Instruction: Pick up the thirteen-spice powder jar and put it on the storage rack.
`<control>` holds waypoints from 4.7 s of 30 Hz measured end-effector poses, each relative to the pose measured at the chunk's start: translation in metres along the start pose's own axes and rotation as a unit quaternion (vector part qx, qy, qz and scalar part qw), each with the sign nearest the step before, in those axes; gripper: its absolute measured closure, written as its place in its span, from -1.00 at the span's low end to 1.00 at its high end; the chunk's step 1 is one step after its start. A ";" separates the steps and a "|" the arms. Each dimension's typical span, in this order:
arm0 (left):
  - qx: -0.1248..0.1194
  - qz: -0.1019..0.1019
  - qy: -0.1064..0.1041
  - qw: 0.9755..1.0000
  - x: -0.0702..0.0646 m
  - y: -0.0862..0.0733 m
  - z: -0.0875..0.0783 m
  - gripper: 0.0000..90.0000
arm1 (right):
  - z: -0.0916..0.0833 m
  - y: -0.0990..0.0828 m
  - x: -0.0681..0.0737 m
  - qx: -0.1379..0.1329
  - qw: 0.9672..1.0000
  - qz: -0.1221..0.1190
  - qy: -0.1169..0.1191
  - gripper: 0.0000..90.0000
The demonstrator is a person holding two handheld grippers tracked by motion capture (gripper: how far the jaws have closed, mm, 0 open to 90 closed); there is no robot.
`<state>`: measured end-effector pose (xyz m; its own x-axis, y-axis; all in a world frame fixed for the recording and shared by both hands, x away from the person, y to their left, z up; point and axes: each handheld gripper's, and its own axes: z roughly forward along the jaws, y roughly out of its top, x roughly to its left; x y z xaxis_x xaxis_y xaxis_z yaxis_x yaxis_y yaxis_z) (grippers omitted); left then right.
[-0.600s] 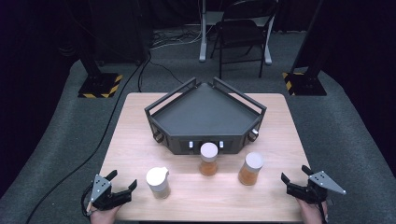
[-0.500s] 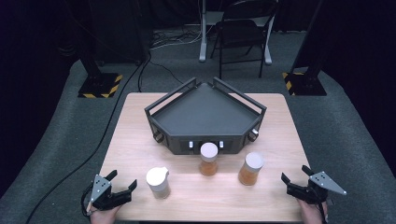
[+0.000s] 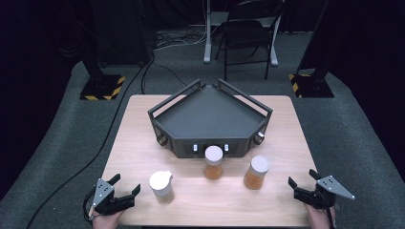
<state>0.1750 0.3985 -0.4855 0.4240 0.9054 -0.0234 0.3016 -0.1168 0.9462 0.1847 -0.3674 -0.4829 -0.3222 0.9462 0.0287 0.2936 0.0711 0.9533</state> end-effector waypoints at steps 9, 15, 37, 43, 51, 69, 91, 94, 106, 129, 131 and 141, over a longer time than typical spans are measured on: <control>-0.009 0.008 -0.015 1.000 0.004 -0.003 -0.001 -0.80 | 0.000 0.000 0.001 0.000 1.000 0.001 -0.003 -0.84; -0.008 0.008 -0.017 1.000 0.004 -0.003 -0.002 -0.82 | 0.000 0.000 0.000 0.001 1.000 0.002 -0.001 -0.83; -0.007 -0.004 -0.021 1.000 0.004 -0.002 -0.001 -0.96 | 0.000 0.001 0.001 0.002 1.000 -0.004 -0.003 -0.83; -0.014 -0.004 -0.031 0.999 0.008 -0.003 -0.003 -0.96 | 0.000 0.001 0.001 0.003 1.000 -0.004 -0.001 -0.82; -0.020 -0.003 -0.060 0.998 0.012 0.002 -0.006 -0.95 | 0.000 0.001 0.000 0.004 1.000 -0.003 0.000 -0.82; -0.022 0.027 -0.158 0.987 0.022 0.018 -0.005 -0.96 | 0.001 0.002 0.001 0.007 1.000 -0.002 -0.001 -0.83; -0.037 0.030 -0.172 0.984 -0.016 0.026 0.012 -0.91 | 0.002 0.004 0.001 0.010 1.000 -0.005 0.000 -0.82; -0.040 0.025 -0.170 0.984 -0.019 0.025 0.014 -0.90 | 0.002 0.004 0.001 0.011 1.000 -0.005 0.000 -0.82; -0.041 0.021 -0.150 0.988 -0.035 0.024 0.023 -0.81 | 0.002 0.004 0.002 0.012 1.000 -0.008 -0.001 -0.82; -0.035 0.029 -0.150 0.988 -0.039 0.023 0.032 -0.34 | 0.002 0.005 0.003 0.013 1.000 -0.014 -0.001 -0.81; -0.037 0.031 -0.149 0.988 -0.039 0.023 0.032 -0.33 | 0.002 0.005 0.003 0.014 1.000 -0.013 -0.001 -0.81; -0.038 0.031 -0.148 0.988 -0.039 0.022 0.032 -0.32 | 0.002 0.004 0.002 0.013 1.000 -0.013 -0.001 -0.81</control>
<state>0.1921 0.3472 -0.4736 0.6736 0.7376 -0.0468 0.2062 -0.1267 0.9703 0.1870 -0.3642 -0.4792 -0.3282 0.9446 0.0044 0.3087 0.1029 0.9456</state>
